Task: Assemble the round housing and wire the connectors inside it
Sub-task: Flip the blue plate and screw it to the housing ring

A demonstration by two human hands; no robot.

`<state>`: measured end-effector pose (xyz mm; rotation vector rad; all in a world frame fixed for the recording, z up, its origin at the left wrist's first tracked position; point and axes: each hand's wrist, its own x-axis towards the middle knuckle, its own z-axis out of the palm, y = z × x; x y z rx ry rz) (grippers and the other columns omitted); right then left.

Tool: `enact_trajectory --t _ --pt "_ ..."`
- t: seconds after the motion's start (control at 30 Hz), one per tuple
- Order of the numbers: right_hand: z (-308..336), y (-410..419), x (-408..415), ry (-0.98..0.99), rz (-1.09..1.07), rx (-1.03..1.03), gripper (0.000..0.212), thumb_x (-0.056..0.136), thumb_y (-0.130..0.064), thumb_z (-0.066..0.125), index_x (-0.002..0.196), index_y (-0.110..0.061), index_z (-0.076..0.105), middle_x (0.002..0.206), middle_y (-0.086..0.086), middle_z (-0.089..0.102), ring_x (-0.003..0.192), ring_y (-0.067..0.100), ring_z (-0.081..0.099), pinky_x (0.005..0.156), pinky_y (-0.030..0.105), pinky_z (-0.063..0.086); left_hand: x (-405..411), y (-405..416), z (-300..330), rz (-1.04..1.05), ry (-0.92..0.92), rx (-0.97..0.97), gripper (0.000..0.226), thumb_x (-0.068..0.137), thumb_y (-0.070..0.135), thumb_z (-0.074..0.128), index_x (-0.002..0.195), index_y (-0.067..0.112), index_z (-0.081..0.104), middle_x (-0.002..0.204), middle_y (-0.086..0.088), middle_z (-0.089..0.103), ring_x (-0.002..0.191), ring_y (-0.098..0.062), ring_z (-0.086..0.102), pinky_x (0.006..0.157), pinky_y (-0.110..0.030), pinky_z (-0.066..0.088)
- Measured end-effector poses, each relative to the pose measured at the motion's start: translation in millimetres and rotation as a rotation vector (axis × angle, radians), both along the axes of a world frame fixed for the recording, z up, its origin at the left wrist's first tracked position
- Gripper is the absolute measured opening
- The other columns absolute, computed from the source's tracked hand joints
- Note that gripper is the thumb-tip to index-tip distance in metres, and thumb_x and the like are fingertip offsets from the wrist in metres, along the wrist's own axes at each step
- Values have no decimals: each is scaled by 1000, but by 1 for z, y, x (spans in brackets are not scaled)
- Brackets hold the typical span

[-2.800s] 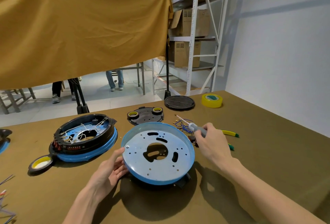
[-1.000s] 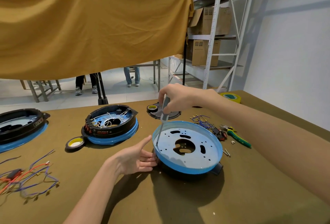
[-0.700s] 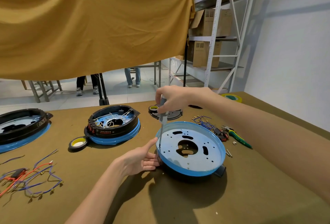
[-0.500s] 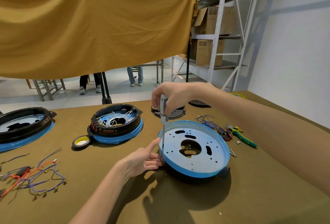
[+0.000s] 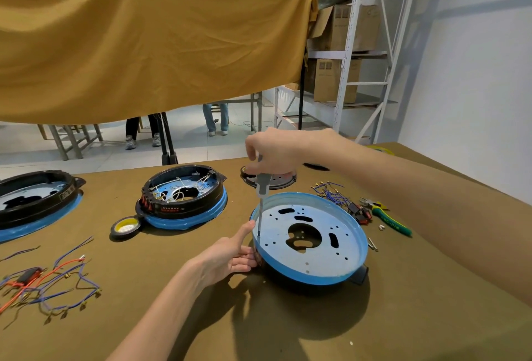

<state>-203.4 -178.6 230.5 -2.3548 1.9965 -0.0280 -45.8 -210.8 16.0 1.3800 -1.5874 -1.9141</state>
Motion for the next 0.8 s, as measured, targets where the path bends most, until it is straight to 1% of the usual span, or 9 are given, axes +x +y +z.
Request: enact_trajectory --t 0.07,0.1,0.2,0.27,0.37,0.5,0.6,0.73,0.8 --pt "-1 0 3 109 -26 -58 45 101 -53 53 114 -10 58 89 10 73 71 26 73 55 35 58 0 0 0 3 -4 -11 98 63 85 58 117 3 63 110 -13 74 99 -22 73 70 -24 60" --pt "1 1 3 49 -30 2 43 99 -51 57 120 -14 53 92 9 72 72 25 72 57 37 60 0 1 0 -2 -3 -15 99 62 85 58 117 3 63 111 -14 73 100 -22 73 71 -24 60" --pt "10 3 0 -155 -10 169 42 92 -26 71 125 -16 47 87 9 70 53 13 68 47 24 54 0 1 0 -14 -13 -31 103 62 87 55 120 1 63 112 -14 73 99 -22 73 75 -25 61" --pt "5 1 0 -55 -24 77 32 98 -35 63 117 -11 54 77 9 73 50 16 70 44 25 52 -1 1 0 -25 -37 -53 106 63 88 50 121 -1 64 110 -15 74 96 -21 74 74 -25 61" --pt "2 1 0 38 -44 22 45 100 -51 55 120 -11 51 84 8 73 64 23 73 50 30 57 1 0 3 -49 -40 -39 105 64 88 50 115 -2 67 94 -12 74 81 -16 69 67 -21 56" --pt "7 5 -4 -108 -20 112 39 95 -29 66 125 -19 43 85 7 71 50 13 67 44 27 54 3 -1 4 -76 -41 -28 103 62 87 53 108 -3 69 79 -7 68 69 -14 61 64 -21 53" --pt "0 3 -3 49 -20 -8 34 102 -42 54 119 -14 49 82 7 72 59 23 72 51 35 60 1 0 4 -74 -31 -23 98 63 85 54 104 -2 69 72 -6 65 66 -14 58 64 -21 53" --pt "6 6 -9 -127 -6 147 45 92 -27 71 127 -20 44 93 9 70 62 17 69 46 22 52 1 1 3 -71 -37 -42 99 65 85 51 107 -3 69 78 -8 66 70 -14 59 65 -20 52" --pt "1 4 -11 -61 -26 81 35 99 -34 63 123 -12 51 83 8 74 54 17 70 43 22 50 2 1 2 -68 -38 -41 98 68 84 51 109 -3 68 79 -8 66 70 -14 59 65 -20 52"
